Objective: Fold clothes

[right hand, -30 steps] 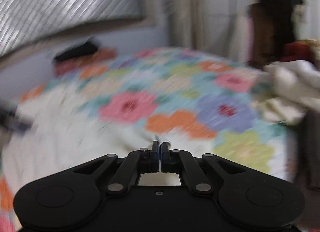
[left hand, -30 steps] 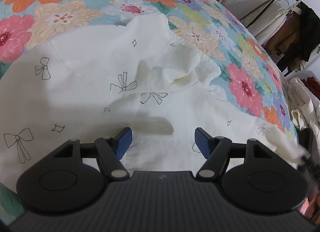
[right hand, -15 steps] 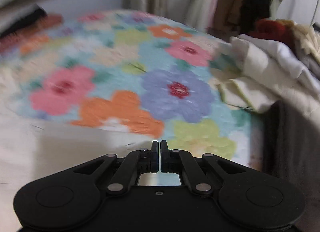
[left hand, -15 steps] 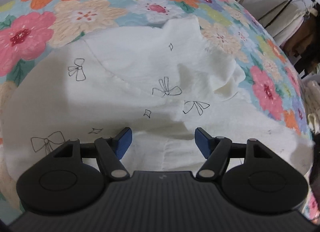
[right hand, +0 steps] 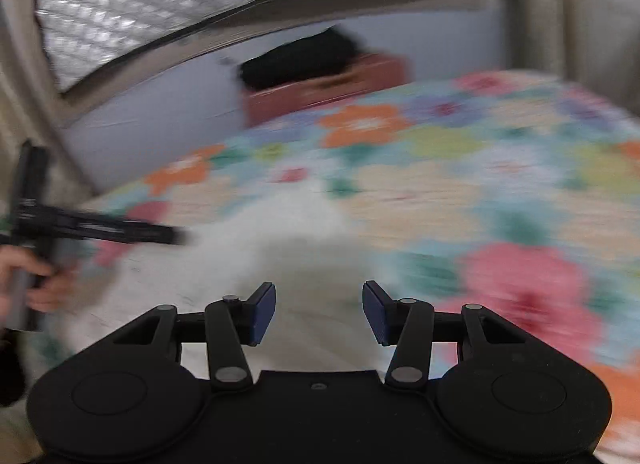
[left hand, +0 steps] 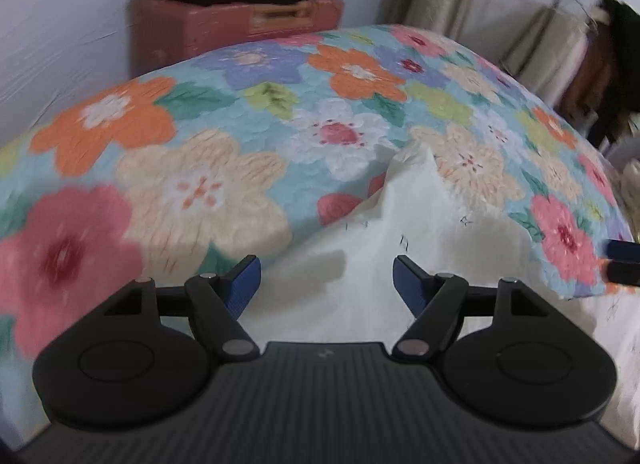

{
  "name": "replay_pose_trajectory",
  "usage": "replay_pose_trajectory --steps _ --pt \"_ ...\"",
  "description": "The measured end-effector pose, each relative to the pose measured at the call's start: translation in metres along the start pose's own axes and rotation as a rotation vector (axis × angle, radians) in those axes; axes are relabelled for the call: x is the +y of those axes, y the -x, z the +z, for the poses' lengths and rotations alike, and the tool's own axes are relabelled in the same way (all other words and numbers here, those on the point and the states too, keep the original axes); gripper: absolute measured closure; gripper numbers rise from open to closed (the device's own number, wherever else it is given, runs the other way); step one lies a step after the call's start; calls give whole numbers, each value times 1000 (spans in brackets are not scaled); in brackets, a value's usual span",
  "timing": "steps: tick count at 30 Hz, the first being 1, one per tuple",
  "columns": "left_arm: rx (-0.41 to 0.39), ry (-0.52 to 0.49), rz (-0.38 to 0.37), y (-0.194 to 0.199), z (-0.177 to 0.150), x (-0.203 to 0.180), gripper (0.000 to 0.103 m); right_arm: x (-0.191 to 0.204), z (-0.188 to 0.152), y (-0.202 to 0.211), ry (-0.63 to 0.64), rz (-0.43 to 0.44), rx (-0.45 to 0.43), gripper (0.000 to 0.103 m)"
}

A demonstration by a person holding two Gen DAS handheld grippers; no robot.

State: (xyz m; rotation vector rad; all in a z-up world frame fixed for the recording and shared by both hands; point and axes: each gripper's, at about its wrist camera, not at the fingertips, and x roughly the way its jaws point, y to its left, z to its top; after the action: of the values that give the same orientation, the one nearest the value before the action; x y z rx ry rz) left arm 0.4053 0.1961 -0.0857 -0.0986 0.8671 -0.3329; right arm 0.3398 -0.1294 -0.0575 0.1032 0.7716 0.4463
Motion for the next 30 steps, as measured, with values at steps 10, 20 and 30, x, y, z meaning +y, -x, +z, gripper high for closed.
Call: replay_pose_trajectory --steps 10,20,30 --pt "70 -171 33 -46 -2 -21 101 -2 5 -88 -63 -28 53 88" --pt "-193 -153 66 -13 16 -36 96 14 28 -46 101 -110 -228 99" --pt "-55 -59 232 2 -20 -6 42 -14 2 -60 -86 -215 -42 74"
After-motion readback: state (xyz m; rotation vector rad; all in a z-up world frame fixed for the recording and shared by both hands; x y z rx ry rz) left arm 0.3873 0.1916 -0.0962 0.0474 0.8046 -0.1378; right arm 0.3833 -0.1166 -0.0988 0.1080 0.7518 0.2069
